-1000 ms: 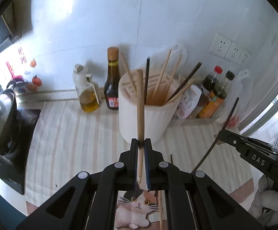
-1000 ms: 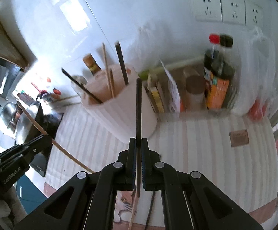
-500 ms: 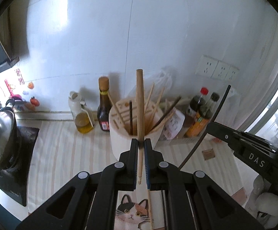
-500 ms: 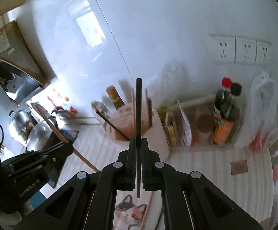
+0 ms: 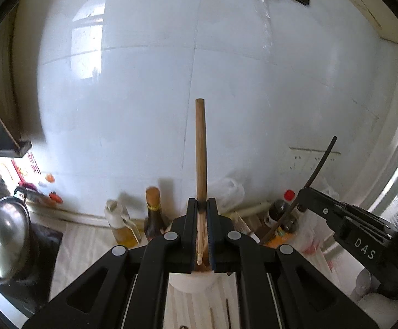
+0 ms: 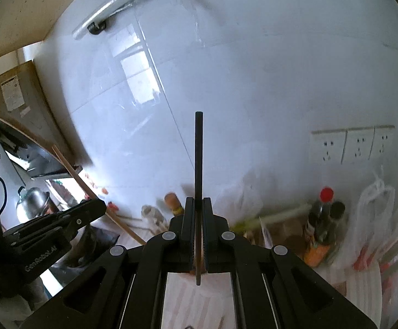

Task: Organize utensils
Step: 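Bring both chopsticks above the cream holder's slots, then lower both chopsticks down into the cream holder's slots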

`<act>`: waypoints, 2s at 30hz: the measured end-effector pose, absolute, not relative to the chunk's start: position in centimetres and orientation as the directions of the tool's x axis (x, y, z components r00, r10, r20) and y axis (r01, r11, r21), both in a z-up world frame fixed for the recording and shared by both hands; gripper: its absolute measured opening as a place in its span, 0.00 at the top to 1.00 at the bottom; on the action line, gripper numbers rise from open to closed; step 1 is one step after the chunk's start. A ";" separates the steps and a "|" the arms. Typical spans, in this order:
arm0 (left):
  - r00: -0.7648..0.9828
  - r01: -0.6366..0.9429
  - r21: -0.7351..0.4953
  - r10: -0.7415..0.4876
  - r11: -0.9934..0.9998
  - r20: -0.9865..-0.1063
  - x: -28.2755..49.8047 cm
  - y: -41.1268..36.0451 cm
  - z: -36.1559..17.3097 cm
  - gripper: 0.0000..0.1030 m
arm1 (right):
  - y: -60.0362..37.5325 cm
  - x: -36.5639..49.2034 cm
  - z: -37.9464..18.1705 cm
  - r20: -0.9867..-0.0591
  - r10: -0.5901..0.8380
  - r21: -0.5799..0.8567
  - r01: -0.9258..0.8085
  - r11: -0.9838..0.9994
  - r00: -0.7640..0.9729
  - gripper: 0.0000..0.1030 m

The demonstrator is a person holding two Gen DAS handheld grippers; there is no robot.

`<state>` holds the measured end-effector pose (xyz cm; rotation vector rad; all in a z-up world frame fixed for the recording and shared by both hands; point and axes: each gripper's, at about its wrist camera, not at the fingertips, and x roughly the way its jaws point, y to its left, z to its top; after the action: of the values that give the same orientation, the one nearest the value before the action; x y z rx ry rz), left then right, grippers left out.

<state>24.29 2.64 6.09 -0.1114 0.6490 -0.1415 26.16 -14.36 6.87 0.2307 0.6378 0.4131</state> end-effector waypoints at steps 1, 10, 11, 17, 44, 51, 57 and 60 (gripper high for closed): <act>0.791 0.093 -0.147 -0.163 0.985 -0.590 24.6 2.7 6.2 0.96 | -14.2 26.6 7.1 -0.524 0.441 0.335 -0.300 0.893 0.729 0.96; 0.792 0.070 -0.154 -0.149 0.986 -0.592 27.7 3.7 6.0 0.96 | -12.8 30.0 7.2 -0.523 0.433 0.327 -0.297 0.897 0.734 0.96; 0.790 0.069 -0.158 -0.151 0.985 -0.595 28.2 3.8 5.8 0.96 | -12.7 30.3 7.1 -0.522 0.432 0.326 -0.295 0.898 0.735 0.96; 0.764 0.059 -0.192 -0.168 0.980 -0.624 30.0 4.3 4.1 0.96 | -12.4 32.0 5.7 -0.530 0.426 0.332 -0.283 0.900 0.733 0.96; 0.707 0.094 -0.245 -0.238 0.965 -0.666 31.7 3.2 1.5 0.96 | -11.9 34.7 -1.0 -0.584 0.414 0.349 -0.245 0.905 0.698 0.96; 0.682 0.096 -0.225 -0.229 0.970 -0.695 31.6 2.6 0.6 0.96 | -12.0 34.3 -1.2 -0.589 0.414 0.349 -0.243 0.905 0.693 0.96; 0.680 0.097 -0.177 -0.195 0.979 -0.706 31.5 2.1 -0.3 0.96 | -12.0 34.2 -1.9 -0.604 0.414 0.350 -0.240 0.906 0.681 0.96; 0.672 0.096 -0.157 -0.180 0.983 -0.718 31.7 1.9 -1.1 0.96 | -11.9 34.3 -2.4 -0.609 0.413 0.349 -0.238 0.906 0.677 0.96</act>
<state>31.65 1.89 -1.14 -0.1087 0.8199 -0.1559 34.30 -11.91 -2.36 0.2498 0.7419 0.3700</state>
